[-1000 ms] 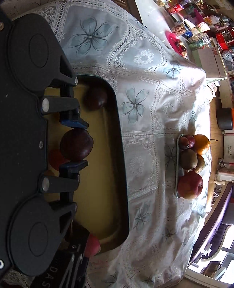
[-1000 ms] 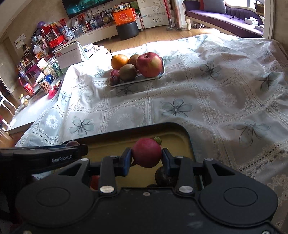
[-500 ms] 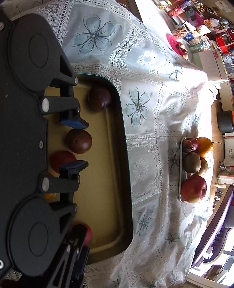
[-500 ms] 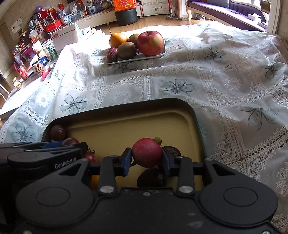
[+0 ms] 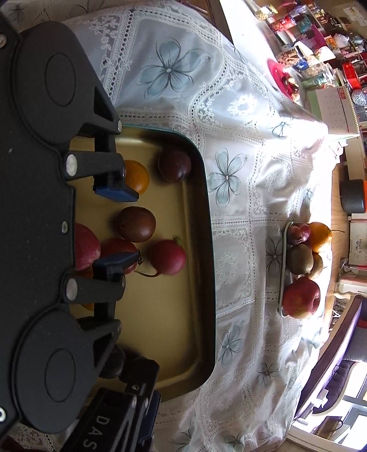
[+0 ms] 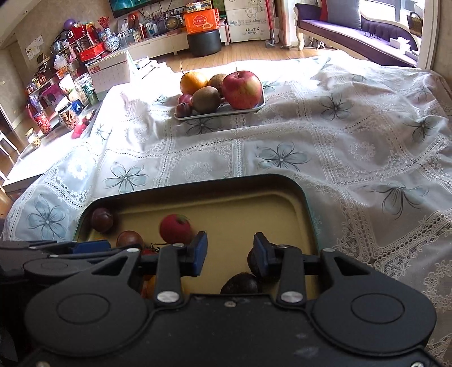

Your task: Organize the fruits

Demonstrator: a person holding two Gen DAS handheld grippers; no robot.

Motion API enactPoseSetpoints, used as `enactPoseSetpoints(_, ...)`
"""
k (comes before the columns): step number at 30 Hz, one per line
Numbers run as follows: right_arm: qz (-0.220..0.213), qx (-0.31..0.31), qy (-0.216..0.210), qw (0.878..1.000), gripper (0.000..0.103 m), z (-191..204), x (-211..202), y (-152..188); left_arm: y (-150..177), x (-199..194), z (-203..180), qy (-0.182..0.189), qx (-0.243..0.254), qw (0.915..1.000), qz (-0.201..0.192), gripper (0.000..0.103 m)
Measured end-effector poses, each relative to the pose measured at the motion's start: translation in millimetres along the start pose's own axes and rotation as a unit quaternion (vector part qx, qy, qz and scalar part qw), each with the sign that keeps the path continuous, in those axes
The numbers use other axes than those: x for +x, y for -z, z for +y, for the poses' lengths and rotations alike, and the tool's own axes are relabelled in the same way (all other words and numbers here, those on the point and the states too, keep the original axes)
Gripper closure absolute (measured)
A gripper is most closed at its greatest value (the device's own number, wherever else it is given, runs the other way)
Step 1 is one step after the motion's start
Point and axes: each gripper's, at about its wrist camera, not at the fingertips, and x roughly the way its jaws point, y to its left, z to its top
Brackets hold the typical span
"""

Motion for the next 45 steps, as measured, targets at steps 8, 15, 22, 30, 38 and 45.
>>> enactPoseSetpoints(8,-0.003,-0.027,0.001,1.000,0.064,2,-13,10,9,-17,5,0.001,-0.018,0.9997,-0.016,0.055)
enactPoseSetpoints(15,-0.002,-0.059,0.009,0.998,0.064,-9,-22,26,17,-21,7,-0.001,-0.024,0.9996,-0.015,0.055)
enactPoseSetpoints(22,-0.010,-0.042,0.010,0.999,0.064,-21,-28,36,24,-24,12,-0.016,-0.033,0.9991,-0.023,0.055)
enactPoseSetpoints(30,-0.022,-0.033,0.024,0.999,0.064,-19,-28,45,30,-27,10,-0.024,-0.026,0.9989,-0.030,0.055)
enactPoseSetpoints(38,-0.010,-0.034,0.018,0.999,0.064,-16,-25,48,31,-26,8,-0.022,-0.024,0.9990,-0.030,0.055)
enactPoseSetpoints(45,-0.017,-0.033,0.020,0.999,0.064,-16,-28,47,31,-27,10,-0.022,-0.030,0.9988,-0.032,0.055)
